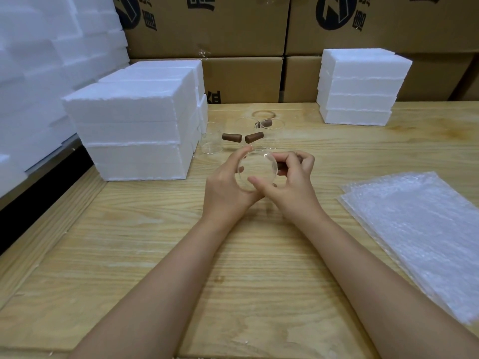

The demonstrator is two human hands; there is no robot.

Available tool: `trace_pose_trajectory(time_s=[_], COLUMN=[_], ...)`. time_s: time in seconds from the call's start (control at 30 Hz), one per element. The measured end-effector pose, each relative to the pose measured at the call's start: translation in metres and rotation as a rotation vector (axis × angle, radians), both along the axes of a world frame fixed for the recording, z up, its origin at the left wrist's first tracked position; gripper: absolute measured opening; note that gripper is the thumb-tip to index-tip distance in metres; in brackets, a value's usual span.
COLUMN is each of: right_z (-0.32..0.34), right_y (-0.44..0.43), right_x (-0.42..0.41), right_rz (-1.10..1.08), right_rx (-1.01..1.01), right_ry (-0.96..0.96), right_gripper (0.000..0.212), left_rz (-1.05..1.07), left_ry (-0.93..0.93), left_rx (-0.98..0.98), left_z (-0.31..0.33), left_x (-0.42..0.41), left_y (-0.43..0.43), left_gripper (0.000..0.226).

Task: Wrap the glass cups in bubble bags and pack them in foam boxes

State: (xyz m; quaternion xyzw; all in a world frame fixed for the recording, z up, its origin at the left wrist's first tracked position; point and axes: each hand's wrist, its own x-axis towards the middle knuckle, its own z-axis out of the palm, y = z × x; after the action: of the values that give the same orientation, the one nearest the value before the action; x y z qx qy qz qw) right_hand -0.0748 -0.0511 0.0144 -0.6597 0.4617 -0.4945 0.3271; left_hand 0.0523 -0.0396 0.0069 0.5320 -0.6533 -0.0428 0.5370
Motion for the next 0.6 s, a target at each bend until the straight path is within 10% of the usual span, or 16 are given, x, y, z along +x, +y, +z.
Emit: trace_pose_trajectory(time_s=[0.6], right_z=[-0.001], right_y=[-0.005], right_x=[0.015], right_rz=[-0.239], right_rx=[-0.018], right_ry=[-0.199], right_gripper=[0.028], left_rz=[-0.019], left_ry=[-0.073], left_rx=[-0.042], left_z=[-0.001], left_x=[-0.004], left_y=[0.001], left_gripper=[0.072])
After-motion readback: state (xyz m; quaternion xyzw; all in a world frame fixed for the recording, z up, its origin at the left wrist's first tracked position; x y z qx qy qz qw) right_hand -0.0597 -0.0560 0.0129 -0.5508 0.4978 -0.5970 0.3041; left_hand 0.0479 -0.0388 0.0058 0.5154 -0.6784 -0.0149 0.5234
